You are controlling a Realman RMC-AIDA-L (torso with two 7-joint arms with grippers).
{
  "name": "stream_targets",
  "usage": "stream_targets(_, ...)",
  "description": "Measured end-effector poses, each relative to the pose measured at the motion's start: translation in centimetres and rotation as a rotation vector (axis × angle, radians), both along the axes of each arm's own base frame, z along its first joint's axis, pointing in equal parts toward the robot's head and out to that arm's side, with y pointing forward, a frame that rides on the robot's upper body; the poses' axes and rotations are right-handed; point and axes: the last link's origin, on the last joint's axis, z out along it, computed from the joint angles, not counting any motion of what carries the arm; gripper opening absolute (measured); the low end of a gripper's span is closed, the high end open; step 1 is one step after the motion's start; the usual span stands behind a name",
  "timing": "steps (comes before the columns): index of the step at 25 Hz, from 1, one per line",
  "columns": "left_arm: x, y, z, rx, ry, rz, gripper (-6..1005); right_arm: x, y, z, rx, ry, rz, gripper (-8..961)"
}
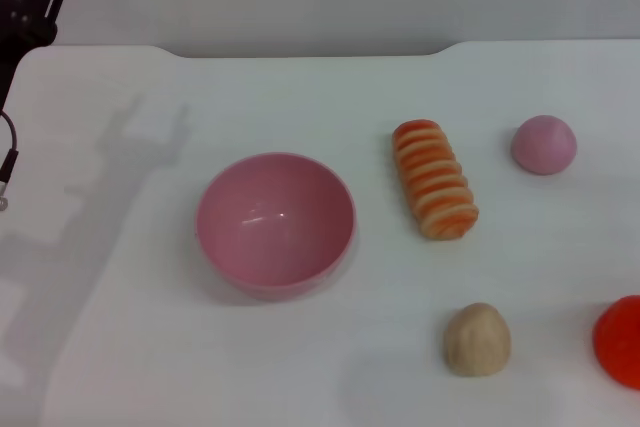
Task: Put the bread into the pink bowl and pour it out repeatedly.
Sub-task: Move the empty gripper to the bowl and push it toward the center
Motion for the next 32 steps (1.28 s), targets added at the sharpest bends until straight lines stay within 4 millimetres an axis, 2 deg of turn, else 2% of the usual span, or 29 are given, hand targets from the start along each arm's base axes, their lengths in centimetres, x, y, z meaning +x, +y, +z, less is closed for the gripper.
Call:
stream_targets(18, 0.3, 0.3, -0.3, -0.025, 0.024, -0.016, 682, -0.1, 0.1, -0.1, -0.009, 0.005, 0.009, 592)
stream_targets(23, 0.6, 1.2, -0.5, -0.075, 0.035, -0.019, 682, 0.2, 0.0, -0.4, -0.024, 0.025, 0.004, 592)
stream_targets(26, 0.6, 4.2, -0.4, -0.238, 0.039, 0.053, 683, 0.4, -0.2, -0.6, -0.033, 0.030, -0.008, 592)
stream_targets(28, 0.8, 4.7, -0.4, -0.260, 0.043, 0.062, 683, 0.6, -0.3, -0.8, -0.039, 0.034, -0.016, 592)
stream_targets(30, 1.7, 6.6, 0.5, -0.342, 0.065, 0.086, 683, 0.7, -0.4, -0.8, -0.041, 0.035, -0.020, 591)
stream_targets(32, 1.9, 6.8, 0.7, -0.357, 0.070, 0.087, 682, 0.7, -0.4, -0.8, -0.040, 0.038, -0.024, 591)
